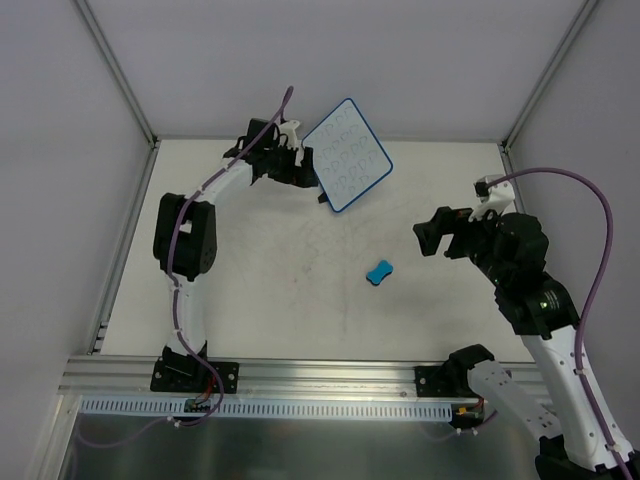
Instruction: Erase the whiteboard
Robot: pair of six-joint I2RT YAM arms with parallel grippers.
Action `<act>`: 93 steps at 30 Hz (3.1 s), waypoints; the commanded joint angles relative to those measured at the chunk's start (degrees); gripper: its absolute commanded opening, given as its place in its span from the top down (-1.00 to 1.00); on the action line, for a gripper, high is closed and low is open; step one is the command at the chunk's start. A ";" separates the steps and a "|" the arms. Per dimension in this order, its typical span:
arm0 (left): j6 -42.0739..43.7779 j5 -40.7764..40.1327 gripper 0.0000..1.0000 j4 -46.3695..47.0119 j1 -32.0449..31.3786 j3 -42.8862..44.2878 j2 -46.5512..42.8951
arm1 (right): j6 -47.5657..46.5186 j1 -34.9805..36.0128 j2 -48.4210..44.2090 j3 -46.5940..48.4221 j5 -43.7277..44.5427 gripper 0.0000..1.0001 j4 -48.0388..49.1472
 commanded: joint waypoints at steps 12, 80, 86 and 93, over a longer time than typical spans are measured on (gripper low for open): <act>4.10 9.01 -0.47 2.38 -2.71 14.10 15.38 | 1.31 0.23 -3.86 0.61 1.65 -0.99 -3.50; 1.90 10.15 0.06 2.38 -6.32 11.56 15.91 | 3.42 0.23 -12.65 -0.45 6.31 -0.98 -11.86; 2.00 10.06 0.11 2.38 -7.63 12.79 16.53 | 4.83 0.23 -12.47 -0.36 6.22 -0.98 -11.86; 1.38 10.32 0.32 2.30 -8.25 12.88 16.71 | 5.00 0.23 -12.12 -0.54 6.13 -0.98 -11.86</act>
